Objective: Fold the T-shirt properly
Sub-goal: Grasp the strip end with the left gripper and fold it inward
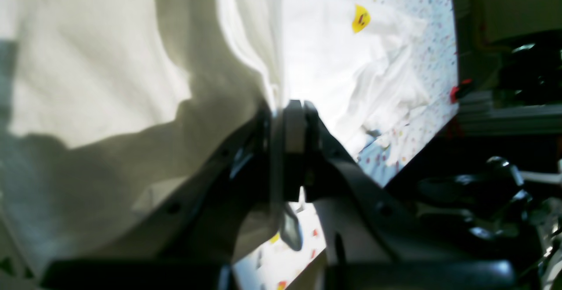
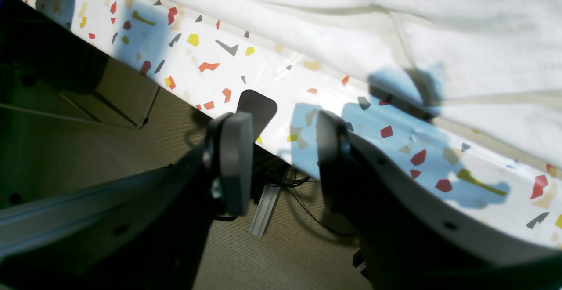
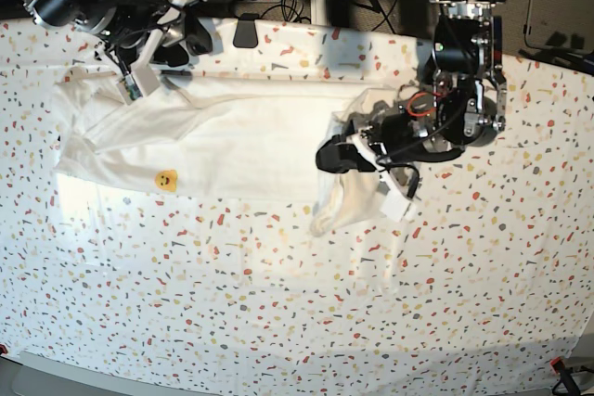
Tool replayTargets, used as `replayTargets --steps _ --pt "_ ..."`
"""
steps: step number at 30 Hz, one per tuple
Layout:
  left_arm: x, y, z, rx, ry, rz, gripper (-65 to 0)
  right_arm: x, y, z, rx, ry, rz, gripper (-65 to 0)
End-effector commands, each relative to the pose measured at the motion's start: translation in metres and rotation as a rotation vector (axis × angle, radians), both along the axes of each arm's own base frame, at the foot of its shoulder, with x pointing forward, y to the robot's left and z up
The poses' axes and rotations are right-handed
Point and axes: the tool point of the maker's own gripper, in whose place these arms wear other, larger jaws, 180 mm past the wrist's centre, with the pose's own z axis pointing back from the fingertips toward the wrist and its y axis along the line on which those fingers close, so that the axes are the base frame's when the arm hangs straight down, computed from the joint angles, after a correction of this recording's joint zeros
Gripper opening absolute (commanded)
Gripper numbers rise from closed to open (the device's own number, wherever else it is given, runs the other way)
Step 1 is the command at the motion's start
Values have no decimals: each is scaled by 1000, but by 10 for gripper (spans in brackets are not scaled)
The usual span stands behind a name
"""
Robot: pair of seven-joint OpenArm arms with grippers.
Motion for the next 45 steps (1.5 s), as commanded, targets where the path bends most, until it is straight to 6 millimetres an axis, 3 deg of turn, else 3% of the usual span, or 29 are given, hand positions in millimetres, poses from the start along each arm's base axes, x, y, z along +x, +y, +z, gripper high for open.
replayTargets --steps 1,11,21,27,35,38,40,42,45 --pt "6 -7 16 -43 -49 -2 -650 5 2 9 7 -40 11 -402" --pt "-5 -19 12 -70 -34 -7 -650 5 2 9 7 -40 11 -402" --pt "-18 -56 19 -109 -76 -76 -650 5 2 9 6 -37 11 -402" --pt "-14 -49 7 -11 -101 -62 -650 4 1 8 3 -32 13 -402" --pt "-14 -51 9 -28 -100 -61 -650 4 1 8 3 -33 13 -402" --pt "-15 -55 19 -98 -94 -60 -650 4 1 9 4 -33 12 -402" --pt "-15 -60 32 -189 -88 -55 -534 4 1 9 4 -34 12 -402" --pt "-16 -64 44 -270 -80 -56 -456 4 1 9 4 -34 12 -402" --pt "-23 -70 60 -371 -76 -96 -443 4 1 9 4 -34 12 -402"
